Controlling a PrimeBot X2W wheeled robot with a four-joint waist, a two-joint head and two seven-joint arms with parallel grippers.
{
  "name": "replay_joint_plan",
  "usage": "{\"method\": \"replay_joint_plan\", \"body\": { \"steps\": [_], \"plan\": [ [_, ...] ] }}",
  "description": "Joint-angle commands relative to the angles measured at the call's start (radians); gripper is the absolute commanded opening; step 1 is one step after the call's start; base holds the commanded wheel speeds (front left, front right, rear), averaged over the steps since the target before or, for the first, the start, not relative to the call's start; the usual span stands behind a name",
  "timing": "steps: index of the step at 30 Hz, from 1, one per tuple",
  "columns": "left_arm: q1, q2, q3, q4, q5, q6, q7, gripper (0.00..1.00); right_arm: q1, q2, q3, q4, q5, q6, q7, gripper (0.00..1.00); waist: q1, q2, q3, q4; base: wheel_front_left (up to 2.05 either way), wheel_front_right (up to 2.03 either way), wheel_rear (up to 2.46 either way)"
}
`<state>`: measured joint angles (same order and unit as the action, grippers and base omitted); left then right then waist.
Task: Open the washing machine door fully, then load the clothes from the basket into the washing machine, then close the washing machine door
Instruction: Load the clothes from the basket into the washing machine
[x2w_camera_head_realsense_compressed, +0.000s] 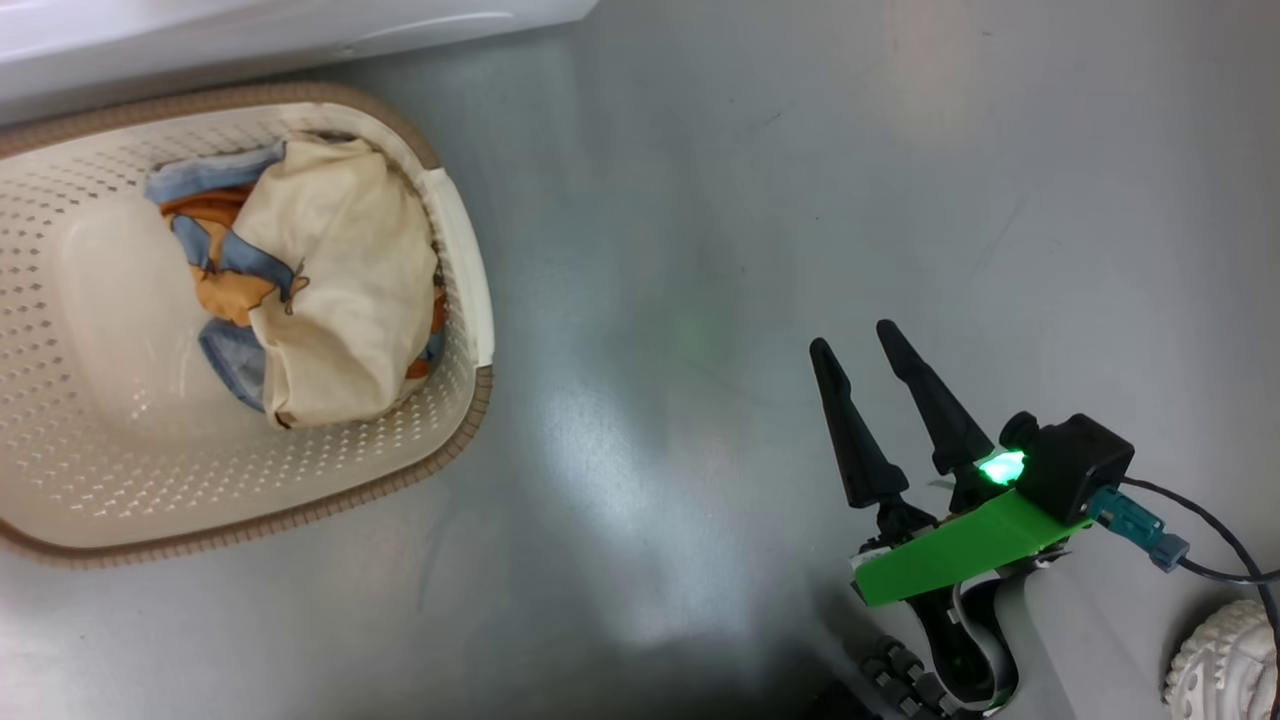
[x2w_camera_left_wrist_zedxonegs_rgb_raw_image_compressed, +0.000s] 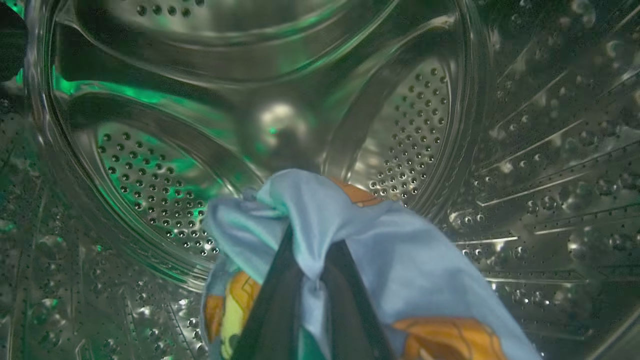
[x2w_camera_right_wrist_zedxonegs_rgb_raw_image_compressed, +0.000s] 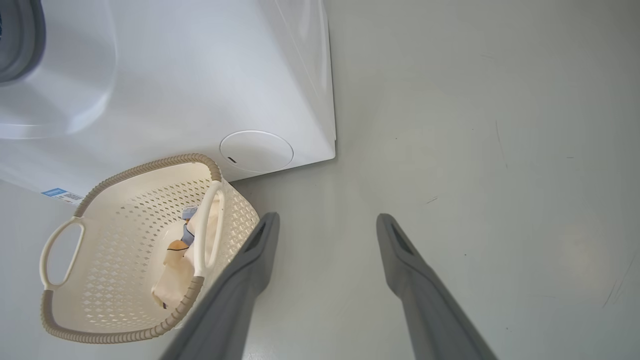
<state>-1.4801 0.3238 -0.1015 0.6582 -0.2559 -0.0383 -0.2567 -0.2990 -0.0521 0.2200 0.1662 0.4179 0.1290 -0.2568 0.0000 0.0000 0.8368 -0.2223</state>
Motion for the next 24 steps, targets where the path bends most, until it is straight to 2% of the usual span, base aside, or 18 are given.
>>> {"method": "replay_joint_plan", "body": {
  "steps": [1, 6, 10, 11, 12, 24],
  "plan": [
    [0.029, 0.041, 0.023, -0.033, 0.013, 0.002, -0.005, 0.00, 0.018, 0.002, 0.025, -0.017, 0.004, 0.002, -0.005, 1.00, 0.0000, 0.0000, 0.003, -0.004, 0.00, 0.00, 0.00],
    [0.053, 0.031, 0.052, -0.023, 0.020, -0.004, -0.005, 0.00, 0.016, 0.002, 0.030, -0.011, 0.011, 0.002, -0.005, 1.00, 0.0000, 0.0000, 0.001, -0.005, 0.00, 0.00, 0.00],
    [0.062, 0.010, 0.057, 0.060, 0.011, -0.021, -0.005, 0.00, 0.011, 0.002, 0.032, -0.005, 0.013, 0.002, -0.005, 1.00, 0.0000, 0.0000, 0.000, -0.002, 0.00, 0.00, 0.00],
    [0.057, 0.008, 0.057, 0.073, 0.012, -0.023, -0.005, 0.25, 0.009, 0.002, 0.031, -0.003, 0.013, 0.002, -0.005, 1.00, 0.0000, 0.0000, 0.000, -0.001, 0.00, 0.00, 0.00],
    [0.053, 0.005, 0.058, 0.089, 0.012, -0.025, -0.005, 1.00, 0.006, 0.002, 0.031, -0.001, 0.014, 0.002, -0.005, 1.00, 0.0000, 0.0000, -0.001, 0.000, 0.00, 0.00, 0.00],
    [0.046, -0.045, 0.048, 0.211, -0.012, -0.056, -0.005, 1.00, -0.007, 0.002, 0.024, 0.018, 0.016, 0.002, -0.005, 1.00, 0.0000, 0.0000, -0.055, 0.033, 0.00, 0.00, 0.00]
  ]
}}
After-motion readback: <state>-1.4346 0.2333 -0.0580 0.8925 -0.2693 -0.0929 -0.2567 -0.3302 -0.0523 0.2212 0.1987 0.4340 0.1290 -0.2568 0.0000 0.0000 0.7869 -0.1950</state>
